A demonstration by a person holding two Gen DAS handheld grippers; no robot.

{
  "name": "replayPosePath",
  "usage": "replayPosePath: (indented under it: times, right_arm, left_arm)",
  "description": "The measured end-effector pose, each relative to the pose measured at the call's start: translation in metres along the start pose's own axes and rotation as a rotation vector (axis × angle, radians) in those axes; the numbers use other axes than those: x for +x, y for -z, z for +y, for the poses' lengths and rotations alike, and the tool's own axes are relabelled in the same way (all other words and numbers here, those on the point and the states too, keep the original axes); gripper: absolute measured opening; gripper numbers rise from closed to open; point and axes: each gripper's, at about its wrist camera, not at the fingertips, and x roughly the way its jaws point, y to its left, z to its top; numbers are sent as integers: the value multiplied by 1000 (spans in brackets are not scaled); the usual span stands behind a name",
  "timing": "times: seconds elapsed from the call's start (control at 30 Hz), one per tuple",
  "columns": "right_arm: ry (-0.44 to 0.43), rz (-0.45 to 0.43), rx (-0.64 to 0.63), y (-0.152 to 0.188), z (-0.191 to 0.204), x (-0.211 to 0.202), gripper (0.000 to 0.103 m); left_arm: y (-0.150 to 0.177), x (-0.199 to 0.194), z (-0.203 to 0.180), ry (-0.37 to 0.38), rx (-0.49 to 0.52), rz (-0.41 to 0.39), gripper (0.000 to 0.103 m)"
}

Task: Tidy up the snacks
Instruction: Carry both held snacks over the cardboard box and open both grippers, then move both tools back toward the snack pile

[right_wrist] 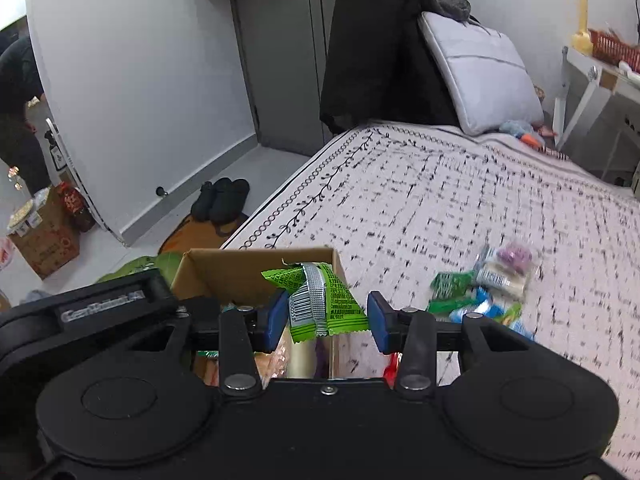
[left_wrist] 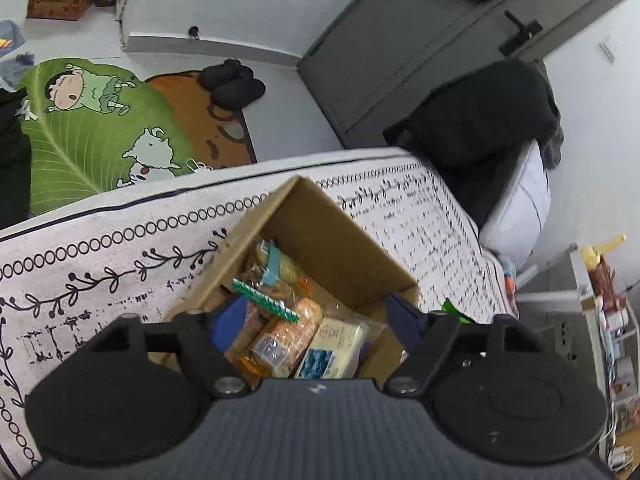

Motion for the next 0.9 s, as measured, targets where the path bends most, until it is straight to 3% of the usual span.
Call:
replayPosePath:
  times: [0.3,0.53,0.73,0.9]
  right_arm:
    - [-10,2,-17,-7,-8,2,49]
    - [33,27,0,1,-43,-2,51]
    - [73,48,-1,7,-74,-6,52]
    - [83,48,-25,10,-93,-11,59]
  left_arm:
    - [-1,7,0,-10,19,24,83]
    - [11,15,-16,25,92,71,91]
    - [24,18,-34,-3,155,70,96]
    - [36,22,-52,9,221,76,97]
